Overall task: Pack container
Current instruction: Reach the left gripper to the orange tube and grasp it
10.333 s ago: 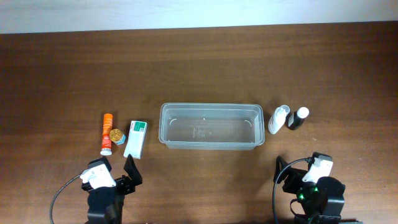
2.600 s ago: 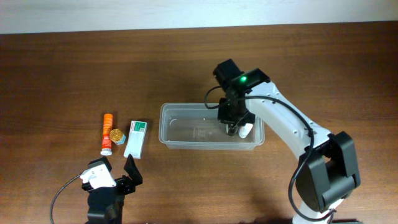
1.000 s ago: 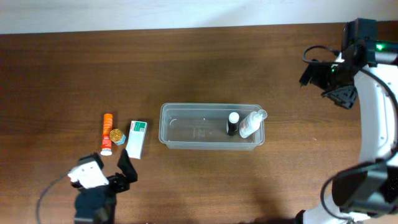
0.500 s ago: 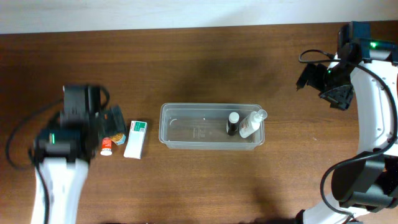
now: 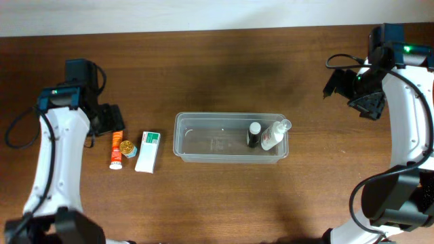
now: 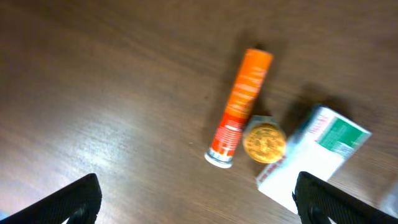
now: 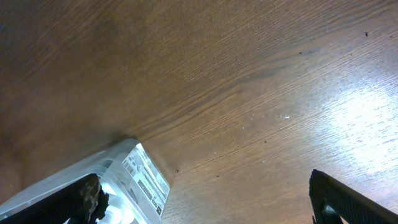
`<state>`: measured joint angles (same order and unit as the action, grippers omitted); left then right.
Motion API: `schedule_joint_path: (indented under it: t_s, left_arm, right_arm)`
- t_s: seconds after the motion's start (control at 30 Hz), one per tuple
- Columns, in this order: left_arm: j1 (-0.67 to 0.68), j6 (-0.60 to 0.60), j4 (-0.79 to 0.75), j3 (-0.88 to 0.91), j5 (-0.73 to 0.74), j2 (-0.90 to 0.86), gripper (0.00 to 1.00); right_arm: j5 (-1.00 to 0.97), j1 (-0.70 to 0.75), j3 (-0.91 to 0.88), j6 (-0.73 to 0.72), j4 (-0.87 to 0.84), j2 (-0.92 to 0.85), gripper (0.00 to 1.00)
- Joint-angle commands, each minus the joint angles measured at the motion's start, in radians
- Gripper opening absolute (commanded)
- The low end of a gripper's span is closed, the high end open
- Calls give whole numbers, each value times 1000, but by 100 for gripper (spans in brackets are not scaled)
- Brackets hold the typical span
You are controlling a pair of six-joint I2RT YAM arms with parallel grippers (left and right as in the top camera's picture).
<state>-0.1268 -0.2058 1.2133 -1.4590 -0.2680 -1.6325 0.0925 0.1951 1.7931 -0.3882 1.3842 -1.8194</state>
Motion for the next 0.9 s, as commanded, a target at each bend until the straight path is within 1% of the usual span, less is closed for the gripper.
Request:
schedule_joint_path:
  t_s: [0.0, 0.07, 0.1, 0.2, 0.43, 0.5, 0.63, 0.87]
  left_arm:
    - [-44, -9, 2, -16, 10, -53, 100]
    - [-61, -6, -3, -16, 31, -78, 99]
    - [-68, 21, -13, -16, 56, -93, 100]
    - [-77, 157, -39, -15, 142, -143, 99]
    - [-80, 359, -84, -15, 250, -276, 99]
    - [-79, 380, -90, -15, 250, -314, 99]
    - [-80, 380, -110, -16, 245, -378, 99]
    - [-80, 380, -160, -16, 242, -402, 99]
  right_arm:
    - [5, 3, 0, 7, 0, 4, 99]
    - [5, 3, 0, 7, 0, 4, 99]
    - [5, 3, 0, 7, 0, 4, 98]
    - [5, 3, 0, 7, 0, 4, 99]
    - [5, 3, 0, 7, 0, 4, 99]
    - [5, 3, 0, 7, 0, 4, 98]
    - [5, 3, 0, 7, 0, 4, 99]
    - [5, 3, 0, 7, 0, 4, 98]
